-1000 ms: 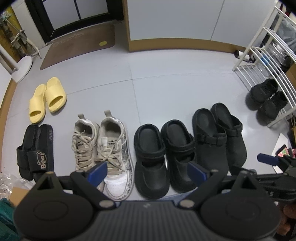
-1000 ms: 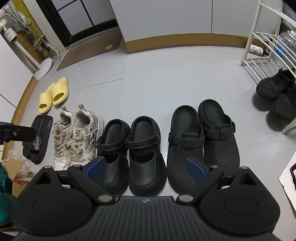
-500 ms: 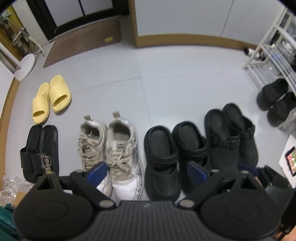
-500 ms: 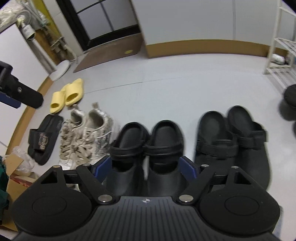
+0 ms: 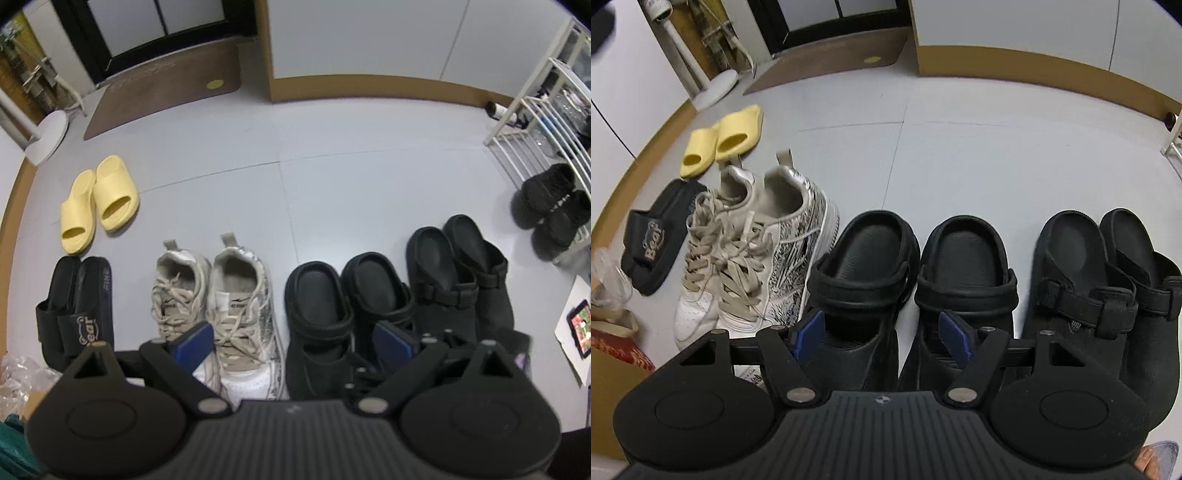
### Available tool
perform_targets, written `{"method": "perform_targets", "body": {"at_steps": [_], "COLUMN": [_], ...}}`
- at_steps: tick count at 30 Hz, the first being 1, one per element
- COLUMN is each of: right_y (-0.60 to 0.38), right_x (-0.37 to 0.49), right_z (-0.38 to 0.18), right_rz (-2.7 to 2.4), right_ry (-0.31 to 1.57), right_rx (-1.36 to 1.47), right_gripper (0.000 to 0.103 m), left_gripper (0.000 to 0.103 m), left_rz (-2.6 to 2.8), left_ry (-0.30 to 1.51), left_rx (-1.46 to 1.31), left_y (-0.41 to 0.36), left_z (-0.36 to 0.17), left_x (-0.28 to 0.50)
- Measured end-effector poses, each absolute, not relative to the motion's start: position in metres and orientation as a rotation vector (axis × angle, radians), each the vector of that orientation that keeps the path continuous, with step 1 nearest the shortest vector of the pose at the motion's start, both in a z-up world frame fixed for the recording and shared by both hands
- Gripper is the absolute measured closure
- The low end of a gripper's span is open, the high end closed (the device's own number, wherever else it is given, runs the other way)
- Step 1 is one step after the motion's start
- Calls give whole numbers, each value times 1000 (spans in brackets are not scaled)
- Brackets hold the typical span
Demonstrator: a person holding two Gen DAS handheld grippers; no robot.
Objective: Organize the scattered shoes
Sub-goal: 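Lower the open right tool onto the heels of the black clogs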
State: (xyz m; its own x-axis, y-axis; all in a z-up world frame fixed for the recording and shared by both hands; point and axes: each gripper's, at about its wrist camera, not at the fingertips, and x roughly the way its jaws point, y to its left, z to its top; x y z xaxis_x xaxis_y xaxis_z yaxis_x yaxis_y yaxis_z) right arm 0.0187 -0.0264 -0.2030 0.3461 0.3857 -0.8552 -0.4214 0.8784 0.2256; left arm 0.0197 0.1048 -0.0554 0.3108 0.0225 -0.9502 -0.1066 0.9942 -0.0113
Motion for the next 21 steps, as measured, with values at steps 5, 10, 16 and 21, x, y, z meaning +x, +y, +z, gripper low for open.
{"method": "perform_targets", "body": {"at_steps": [5,10,16,21], "right_y": [-28,-27,-30,-39], "right_x": [17,16,14,3], "right_z": [-220,-229,-240,-247], "right_rz": [500,473,444,418], "right_ry": [1127,1128,1082,1002], "right_rx": [-4,19,50,84], "right_gripper": [30,30,30,30], "left_gripper": [8,8,8,8], "left_rz": [98,107,125,115], "left_ry": [1248,1253,1265,1251], "left_rx": [-84,-88,-99,-73], "left_y": [108,108,110,107], "left_z": [-54,-56,-59,-54], "left_x": [22,23,24,27]}}
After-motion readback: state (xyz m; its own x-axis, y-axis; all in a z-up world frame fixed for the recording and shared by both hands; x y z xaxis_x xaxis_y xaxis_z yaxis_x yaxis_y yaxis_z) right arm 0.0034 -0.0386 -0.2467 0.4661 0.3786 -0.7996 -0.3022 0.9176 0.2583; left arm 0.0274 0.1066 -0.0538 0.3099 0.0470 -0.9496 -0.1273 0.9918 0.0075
